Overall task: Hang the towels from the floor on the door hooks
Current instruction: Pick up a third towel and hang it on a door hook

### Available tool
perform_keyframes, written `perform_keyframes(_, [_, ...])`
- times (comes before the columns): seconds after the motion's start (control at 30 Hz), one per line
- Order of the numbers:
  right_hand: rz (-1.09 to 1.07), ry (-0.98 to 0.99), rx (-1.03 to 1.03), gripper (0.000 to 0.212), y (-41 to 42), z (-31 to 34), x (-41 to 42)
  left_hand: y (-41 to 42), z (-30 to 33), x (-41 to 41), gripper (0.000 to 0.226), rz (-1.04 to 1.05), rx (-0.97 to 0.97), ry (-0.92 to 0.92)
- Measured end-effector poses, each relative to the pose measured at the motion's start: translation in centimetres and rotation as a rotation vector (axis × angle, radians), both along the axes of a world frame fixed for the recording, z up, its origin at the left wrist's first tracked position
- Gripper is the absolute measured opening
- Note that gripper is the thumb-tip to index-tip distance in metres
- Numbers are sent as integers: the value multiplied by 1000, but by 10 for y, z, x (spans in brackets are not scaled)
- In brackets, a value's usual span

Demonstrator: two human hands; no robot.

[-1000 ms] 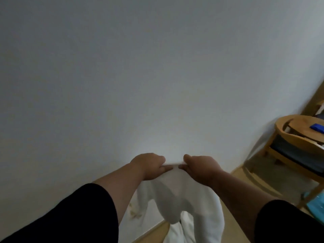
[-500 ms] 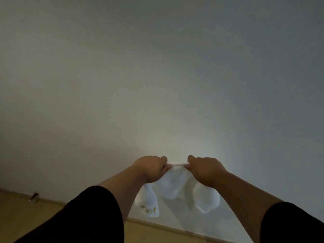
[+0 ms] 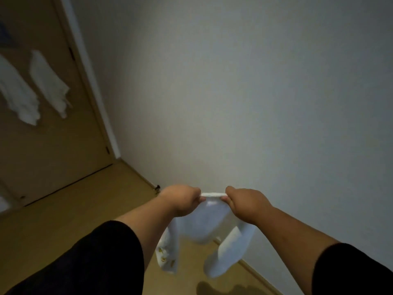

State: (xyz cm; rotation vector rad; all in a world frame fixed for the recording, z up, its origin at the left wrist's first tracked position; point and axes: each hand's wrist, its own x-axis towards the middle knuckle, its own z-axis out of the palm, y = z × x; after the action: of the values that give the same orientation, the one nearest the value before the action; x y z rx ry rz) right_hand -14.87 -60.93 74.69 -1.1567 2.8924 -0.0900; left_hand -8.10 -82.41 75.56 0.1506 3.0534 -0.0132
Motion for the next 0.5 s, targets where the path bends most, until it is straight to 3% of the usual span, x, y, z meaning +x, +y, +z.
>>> perform_keyframes(0.3, [327,-6,-16,38,-209,22,24,-168,27,94,50,393,-126,36])
perform_keyframes(0.5, [482,11,-26,36,-321,28,2,-250,34,115,56,706,-194,82])
